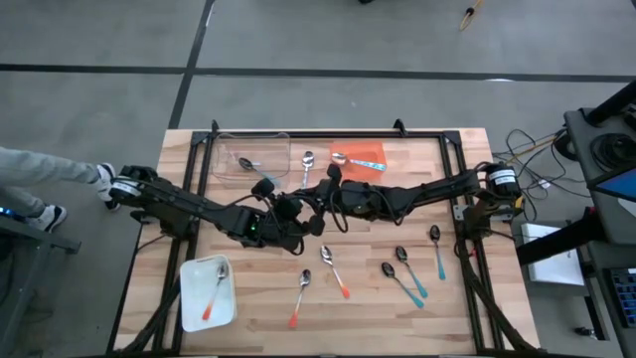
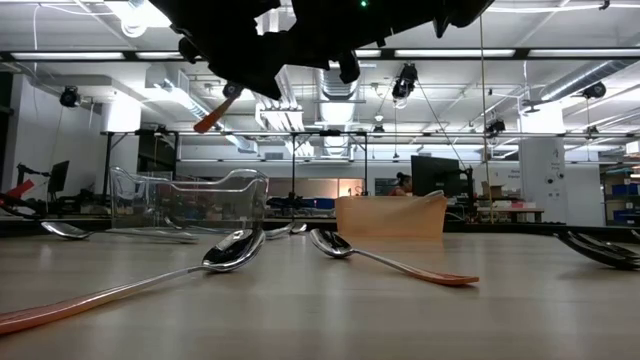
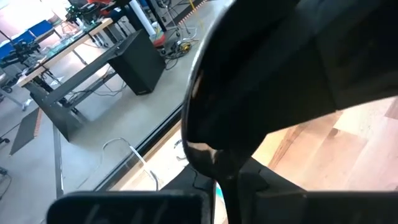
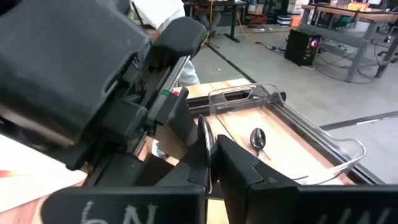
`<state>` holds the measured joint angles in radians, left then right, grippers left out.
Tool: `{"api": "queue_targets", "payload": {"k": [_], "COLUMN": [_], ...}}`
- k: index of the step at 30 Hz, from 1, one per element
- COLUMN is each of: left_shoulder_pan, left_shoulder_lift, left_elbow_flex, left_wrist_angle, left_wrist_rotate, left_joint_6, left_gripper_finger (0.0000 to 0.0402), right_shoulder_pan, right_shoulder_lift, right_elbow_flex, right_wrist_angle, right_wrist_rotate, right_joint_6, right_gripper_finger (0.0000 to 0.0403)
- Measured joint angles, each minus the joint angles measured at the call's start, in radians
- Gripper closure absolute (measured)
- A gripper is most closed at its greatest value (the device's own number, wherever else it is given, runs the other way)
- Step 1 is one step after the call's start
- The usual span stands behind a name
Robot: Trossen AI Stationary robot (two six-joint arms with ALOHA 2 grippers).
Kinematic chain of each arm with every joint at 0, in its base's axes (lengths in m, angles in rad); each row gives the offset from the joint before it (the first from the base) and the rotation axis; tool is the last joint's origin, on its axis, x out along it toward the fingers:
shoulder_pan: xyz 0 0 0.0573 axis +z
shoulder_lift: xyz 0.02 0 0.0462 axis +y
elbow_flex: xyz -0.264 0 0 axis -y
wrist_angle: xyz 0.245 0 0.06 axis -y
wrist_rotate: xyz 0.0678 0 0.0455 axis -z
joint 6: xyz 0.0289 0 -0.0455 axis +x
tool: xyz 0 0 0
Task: Sort silverware by color (type)
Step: Put the orange spoon into the white bin
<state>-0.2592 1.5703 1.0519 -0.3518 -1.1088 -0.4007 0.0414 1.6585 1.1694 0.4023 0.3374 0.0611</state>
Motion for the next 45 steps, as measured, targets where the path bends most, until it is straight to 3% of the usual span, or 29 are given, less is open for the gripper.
{"api": "queue_targets", "payload": {"k": [14, 20, 22, 27, 37, 45], "left_shoulder_pan": [0.0, -0.002, -0.002, -0.003, -0.037, -0.037], "left_shoulder_lift": [-0.028, -0.061, -0.068, -0.068, -0.119, -0.22], "left_elbow_flex": [0.014, 0.015, 0.015, 0.015, 0.016, -0.005], "left_wrist_angle": [-0.022, -0.037, -0.042, -0.066, -0.186, -0.133], "left_wrist_rotate": [0.178, 0.247, 0.262, 0.263, 0.304, 0.531], "left_joint_6": [-0.096, -0.11, -0.11, -0.111, -0.032, 0.169], "left_gripper_finger": [0.0401, 0.0401, 0.0401, 0.0401, 0.0387, 0.0325], "right_shoulder_pan": [0.0, 0.0, 0.0, 0.002, 0.003, 0.003], "right_shoulder_lift": [0.0, 0.0, 0.0, 0.0, -0.023, -0.082], "right_elbow_flex": [0.0, 0.0, 0.0, 0.0, 0.0, -0.002], "right_wrist_angle": [-0.019, -0.031, -0.03, -0.026, -0.081, -0.329], "right_wrist_rotate": [0.003, 0.001, -0.005, -0.027, -0.012, 0.031], "right_joint_6": [0.009, 0.007, 0.0, -0.016, -0.114, -0.126], "right_gripper_finger": [0.0294, 0.0275, 0.0288, 0.0381, 0.039, 0.0391]}}
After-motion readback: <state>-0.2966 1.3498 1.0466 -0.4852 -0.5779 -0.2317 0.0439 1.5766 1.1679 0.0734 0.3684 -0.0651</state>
